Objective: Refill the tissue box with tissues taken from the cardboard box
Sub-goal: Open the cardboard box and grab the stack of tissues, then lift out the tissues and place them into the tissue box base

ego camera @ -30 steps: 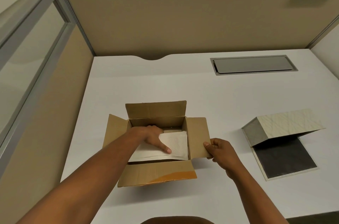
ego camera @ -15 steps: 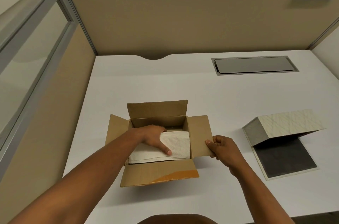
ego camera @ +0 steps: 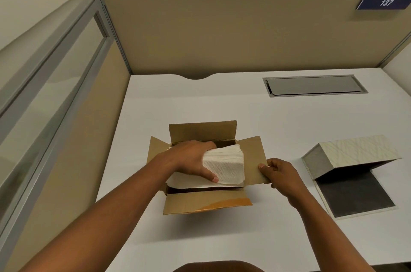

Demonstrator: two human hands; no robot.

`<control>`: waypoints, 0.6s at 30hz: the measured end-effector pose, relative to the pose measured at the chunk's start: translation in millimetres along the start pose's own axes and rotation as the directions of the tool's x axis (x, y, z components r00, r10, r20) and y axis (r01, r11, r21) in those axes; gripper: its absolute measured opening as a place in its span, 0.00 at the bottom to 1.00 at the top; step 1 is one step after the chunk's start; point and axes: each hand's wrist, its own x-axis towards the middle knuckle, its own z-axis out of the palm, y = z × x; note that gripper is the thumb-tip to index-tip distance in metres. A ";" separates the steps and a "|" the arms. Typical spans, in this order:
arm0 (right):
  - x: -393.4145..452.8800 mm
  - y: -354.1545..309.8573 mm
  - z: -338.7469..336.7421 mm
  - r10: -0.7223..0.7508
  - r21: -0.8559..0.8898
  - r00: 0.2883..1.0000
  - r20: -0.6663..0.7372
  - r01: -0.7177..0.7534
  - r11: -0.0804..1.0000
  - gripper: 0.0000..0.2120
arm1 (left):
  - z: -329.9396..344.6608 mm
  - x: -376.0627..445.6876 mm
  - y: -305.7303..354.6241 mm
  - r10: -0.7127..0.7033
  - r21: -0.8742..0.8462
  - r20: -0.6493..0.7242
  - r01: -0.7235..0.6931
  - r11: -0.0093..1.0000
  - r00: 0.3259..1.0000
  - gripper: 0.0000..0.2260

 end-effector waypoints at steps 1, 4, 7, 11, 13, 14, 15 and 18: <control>-1.7 -2.4 -0.4 -0.018 -0.007 0.999 -0.041 0.018 1.000 0.11 | -4.3 -3.7 3.0 0.016 0.016 -0.024 -0.016 1.000 1.000 0.37; -9.4 -16.1 -2.9 -0.153 0.004 0.960 -0.236 0.159 0.987 0.18 | -16.9 -15.1 12.4 0.065 0.058 -0.099 -0.060 0.997 0.993 0.37; -17.2 -36.1 -2.7 -0.291 0.091 0.925 -0.243 0.320 0.943 0.25 | -26.5 -24.8 23.0 0.128 0.065 -0.139 -0.120 0.991 0.982 0.36; -24.6 -61.3 4.3 -0.312 0.286 0.948 -0.060 0.315 0.905 0.37 | -34.9 -33.0 38.6 0.210 0.073 -0.150 -0.201 0.977 0.966 0.34; -28.7 -70.2 7.0 -0.291 0.355 0.957 -0.006 0.274 0.894 0.33 | -37.2 -34.0 45.6 0.231 0.071 -0.137 -0.223 0.972 0.963 0.35; -31.7 -73.2 7.9 -0.275 0.382 0.962 0.008 0.251 0.889 0.31 | -38.0 -33.8 48.3 0.237 0.068 -0.132 -0.230 0.971 0.963 0.35; -35.3 -75.2 8.3 -0.258 0.392 0.966 0.012 0.233 0.890 0.30 | -38.7 -33.5 50.3 0.243 0.063 -0.127 -0.236 0.970 0.962 0.36; -47.3 -74.5 5.3 -0.219 0.386 0.976 -0.011 0.206 0.899 0.29 | -40.5 -31.8 55.1 0.245 -0.003 -0.080 -0.246 0.969 0.966 0.36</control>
